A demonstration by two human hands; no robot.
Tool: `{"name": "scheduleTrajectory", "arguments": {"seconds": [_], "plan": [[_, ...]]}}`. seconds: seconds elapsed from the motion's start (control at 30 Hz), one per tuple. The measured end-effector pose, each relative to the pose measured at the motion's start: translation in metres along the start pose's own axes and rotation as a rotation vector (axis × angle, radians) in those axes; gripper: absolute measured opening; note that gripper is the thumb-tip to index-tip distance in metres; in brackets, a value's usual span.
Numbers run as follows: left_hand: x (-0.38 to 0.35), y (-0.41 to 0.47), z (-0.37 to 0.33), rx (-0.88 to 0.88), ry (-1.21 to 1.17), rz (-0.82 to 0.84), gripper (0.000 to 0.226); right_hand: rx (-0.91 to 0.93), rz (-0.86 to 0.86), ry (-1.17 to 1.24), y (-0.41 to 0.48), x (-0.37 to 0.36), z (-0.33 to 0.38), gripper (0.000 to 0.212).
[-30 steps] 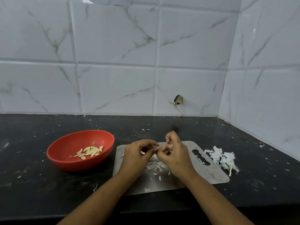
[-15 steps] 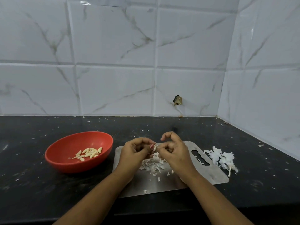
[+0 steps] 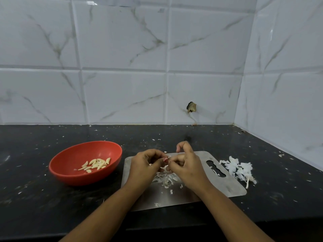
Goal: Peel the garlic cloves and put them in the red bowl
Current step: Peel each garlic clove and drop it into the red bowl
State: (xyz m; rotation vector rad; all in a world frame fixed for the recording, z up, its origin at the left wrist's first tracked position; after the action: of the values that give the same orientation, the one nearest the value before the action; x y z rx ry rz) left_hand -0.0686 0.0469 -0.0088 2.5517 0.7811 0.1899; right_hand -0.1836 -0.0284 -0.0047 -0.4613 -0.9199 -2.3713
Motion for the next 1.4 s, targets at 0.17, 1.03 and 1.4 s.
{"name": "scheduleTrajectory", "arguments": {"seconds": [0.17,1.03,1.4], "plan": [[0.0,-0.001,-0.001,-0.005,0.037,0.003,0.011,0.021,-0.009,-0.04,0.0,-0.002,-0.001,0.039],[0.003,0.002,0.005,0.051,-0.227,-0.015,0.017,-0.087,0.022,0.285,0.003,-0.003,-0.009,0.022],[-0.002,0.002,0.016,0.201,-0.408,0.017,0.022,-0.099,0.04,0.32,0.005,-0.003,-0.015,0.014]]}}
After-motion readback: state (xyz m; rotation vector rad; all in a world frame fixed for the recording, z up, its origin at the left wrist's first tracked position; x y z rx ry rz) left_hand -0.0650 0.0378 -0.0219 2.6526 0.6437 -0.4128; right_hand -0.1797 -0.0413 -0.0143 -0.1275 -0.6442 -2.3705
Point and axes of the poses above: each hand's wrist, its own y-axis towards the middle knuckle, its own x-axis out of the back of the hand, z = x × y, the point moved 7 cm from there along y, towards the middle knuckle, and after that the axes turned 10 degrees about -y, right-handed, at the moved point
